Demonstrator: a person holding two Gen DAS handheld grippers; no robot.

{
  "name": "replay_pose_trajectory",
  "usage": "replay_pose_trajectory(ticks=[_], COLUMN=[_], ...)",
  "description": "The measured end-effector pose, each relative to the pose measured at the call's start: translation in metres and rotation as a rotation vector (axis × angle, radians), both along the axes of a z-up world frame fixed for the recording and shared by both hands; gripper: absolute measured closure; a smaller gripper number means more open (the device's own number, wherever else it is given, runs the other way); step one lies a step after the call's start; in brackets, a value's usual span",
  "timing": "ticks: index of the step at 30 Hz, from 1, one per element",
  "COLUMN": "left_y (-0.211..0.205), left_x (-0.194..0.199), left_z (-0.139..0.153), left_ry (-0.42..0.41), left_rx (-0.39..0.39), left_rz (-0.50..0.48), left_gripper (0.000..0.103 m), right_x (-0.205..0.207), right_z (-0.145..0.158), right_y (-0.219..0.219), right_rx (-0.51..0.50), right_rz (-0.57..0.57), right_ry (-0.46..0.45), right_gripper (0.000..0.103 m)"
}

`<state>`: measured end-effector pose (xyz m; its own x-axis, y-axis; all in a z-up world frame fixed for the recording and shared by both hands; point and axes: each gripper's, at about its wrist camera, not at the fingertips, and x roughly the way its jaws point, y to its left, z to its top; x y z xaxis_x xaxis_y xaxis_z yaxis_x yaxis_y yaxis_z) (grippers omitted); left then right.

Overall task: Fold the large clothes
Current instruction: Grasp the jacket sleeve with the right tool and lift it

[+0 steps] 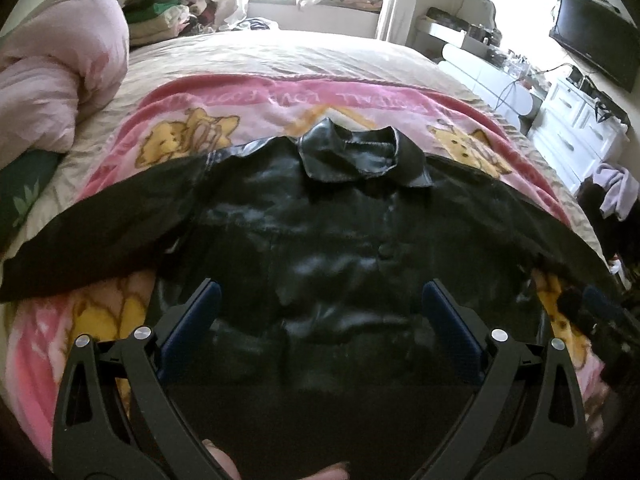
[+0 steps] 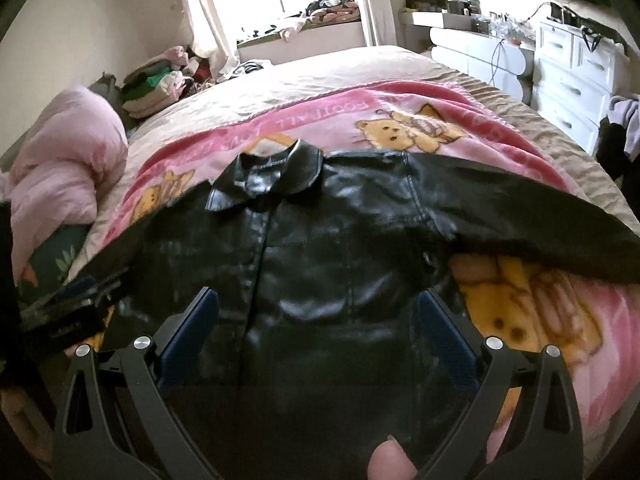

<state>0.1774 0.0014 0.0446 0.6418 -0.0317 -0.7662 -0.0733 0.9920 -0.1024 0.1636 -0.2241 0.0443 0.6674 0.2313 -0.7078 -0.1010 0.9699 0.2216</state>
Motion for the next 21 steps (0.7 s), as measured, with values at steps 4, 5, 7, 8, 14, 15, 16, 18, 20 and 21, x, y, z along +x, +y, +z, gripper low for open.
replay_pose_trajectory(ticks=[4, 5, 7, 8, 14, 15, 16, 18, 20, 21], left_y=[-0.008, -0.01, -0.017, -0.019, -0.038, -0.042, -0.046, -0.055, -0.063, -0.068], left_x=[0.021, 0.025, 0.036, 0.04, 0.069, 0.073, 0.076, 0.083, 0.089, 0.092], left_z=[0.001, 0.001, -0.001, -0.002, -0.014, -0.016, -0.018, -0.023, -0.028, -0.031], left_ry=[0.005, 0.006, 0.009, 0.011, 0.03, 0.03, 0.033, 0.042, 0.053, 0.059], left_rx=[0.009, 0.009, 0.018, 0.02, -0.004, -0.001, 0.003, 0.003, 0.0, -0.002], left_rz=[0.005, 0.005, 0.0, -0.002, -0.025, -0.028, -0.031, -0.043, -0.054, -0.06], left_gripper=[0.008, 0.008, 0.008, 0.008, 0.008, 0.008, 0.008, 0.008, 0.008, 0.008], right_x=[0.025, 0.033, 0.044, 0.051, 0.07, 0.072, 0.073, 0.074, 0.073, 0.073], right_z=[0.011, 0.013, 0.015, 0.014, -0.003, -0.007, -0.009, -0.015, -0.019, -0.022], right_y=[-0.011, -0.015, -0.024, -0.031, -0.072, -0.082, -0.09, -0.108, -0.123, -0.133], right_rx=[0.006, -0.007, -0.017, -0.022, -0.056, -0.062, -0.055, -0.035, -0.029, -0.028], right_rz=[-0.046, -0.069, -0.102, -0.128, -0.247, -0.274, -0.292, -0.325, -0.359, -0.384], right_ry=[-0.012, -0.022, -0.03, -0.028, -0.024, -0.024, -0.023, -0.014, -0.011, -0.01], right_gripper=[0.004, 0.004, 0.004, 0.004, 0.004, 0.004, 0.004, 0.004, 0.004, 0.004])
